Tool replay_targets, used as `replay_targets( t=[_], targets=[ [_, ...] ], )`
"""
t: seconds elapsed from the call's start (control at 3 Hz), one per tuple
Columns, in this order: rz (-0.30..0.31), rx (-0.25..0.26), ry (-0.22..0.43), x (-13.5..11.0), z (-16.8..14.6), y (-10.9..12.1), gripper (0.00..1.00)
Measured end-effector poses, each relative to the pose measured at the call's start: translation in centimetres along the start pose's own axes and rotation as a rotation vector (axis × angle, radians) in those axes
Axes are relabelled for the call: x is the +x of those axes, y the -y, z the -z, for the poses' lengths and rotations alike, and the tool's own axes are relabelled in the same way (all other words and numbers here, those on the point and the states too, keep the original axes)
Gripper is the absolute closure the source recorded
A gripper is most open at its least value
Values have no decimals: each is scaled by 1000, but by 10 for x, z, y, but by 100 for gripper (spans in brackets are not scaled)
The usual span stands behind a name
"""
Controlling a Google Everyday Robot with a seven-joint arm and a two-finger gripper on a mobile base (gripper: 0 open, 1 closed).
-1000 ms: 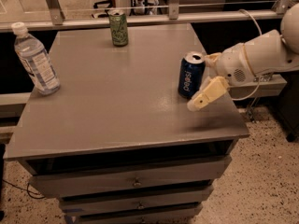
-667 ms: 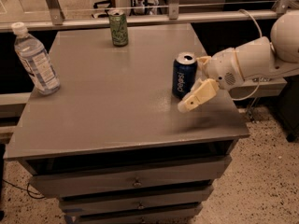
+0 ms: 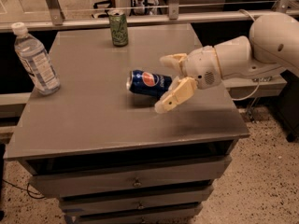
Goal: Pick pepsi can
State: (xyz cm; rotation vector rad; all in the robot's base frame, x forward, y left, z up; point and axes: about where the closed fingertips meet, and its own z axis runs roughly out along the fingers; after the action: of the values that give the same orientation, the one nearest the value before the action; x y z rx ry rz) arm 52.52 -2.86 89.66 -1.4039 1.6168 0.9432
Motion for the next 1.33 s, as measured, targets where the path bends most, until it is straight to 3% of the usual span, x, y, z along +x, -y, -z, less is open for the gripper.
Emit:
replay_targets(
  t=[0.33,0.67,1.33],
  targets=[
    [34,-51,19,-15,-19,-15,0],
    [82,-78,0,-13,-45,-17,0],
    [162,-77,-43,5,-81,4,0]
  ],
)
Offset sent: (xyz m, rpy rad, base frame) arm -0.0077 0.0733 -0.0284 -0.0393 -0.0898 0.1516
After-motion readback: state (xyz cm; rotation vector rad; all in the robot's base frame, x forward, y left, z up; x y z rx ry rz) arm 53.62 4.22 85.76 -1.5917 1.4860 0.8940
